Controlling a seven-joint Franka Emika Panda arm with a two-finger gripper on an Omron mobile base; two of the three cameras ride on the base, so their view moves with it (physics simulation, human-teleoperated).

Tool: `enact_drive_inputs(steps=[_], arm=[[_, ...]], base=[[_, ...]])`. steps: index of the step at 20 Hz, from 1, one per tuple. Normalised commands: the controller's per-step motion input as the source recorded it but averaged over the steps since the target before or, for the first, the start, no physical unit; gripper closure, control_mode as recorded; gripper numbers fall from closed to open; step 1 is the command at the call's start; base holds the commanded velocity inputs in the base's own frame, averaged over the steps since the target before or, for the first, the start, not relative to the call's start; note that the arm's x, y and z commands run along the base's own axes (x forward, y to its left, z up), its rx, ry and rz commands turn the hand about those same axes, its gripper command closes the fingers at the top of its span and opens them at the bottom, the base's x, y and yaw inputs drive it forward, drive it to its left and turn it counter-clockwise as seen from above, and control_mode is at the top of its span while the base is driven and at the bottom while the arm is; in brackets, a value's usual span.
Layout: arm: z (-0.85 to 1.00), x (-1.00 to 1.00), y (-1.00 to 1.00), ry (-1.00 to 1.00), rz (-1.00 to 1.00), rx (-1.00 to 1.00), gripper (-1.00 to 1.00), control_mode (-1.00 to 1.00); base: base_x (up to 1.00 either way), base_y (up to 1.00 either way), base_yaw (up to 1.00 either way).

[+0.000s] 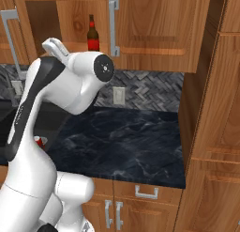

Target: Open the cabinet directly in front. Then move the beer and the mug to the dining counter with the candle on it.

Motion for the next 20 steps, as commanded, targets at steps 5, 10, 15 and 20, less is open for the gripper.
enact_drive_inputs(steps=[5, 10, 15, 20], arm=[[-0.20, 0.10, 0.47, 0.06, 0.13, 0.09, -1.00, -1.00], [-0.14, 0.10, 0.49, 0.05, 0.15, 0.09, -1.00, -1.00], [0.00, -0.10, 0.53, 0.07, 0.32, 0.12, -1.00, -1.00], [0.00, -0.14, 0.63, 0.06, 0.36, 0.09, -1.00, -1.00]], base=[[0.00, 0.00, 0.00], [0.00, 0.00, 0.00], [0.00, 0.00, 0.00], [0.00, 0.00, 0.00]])
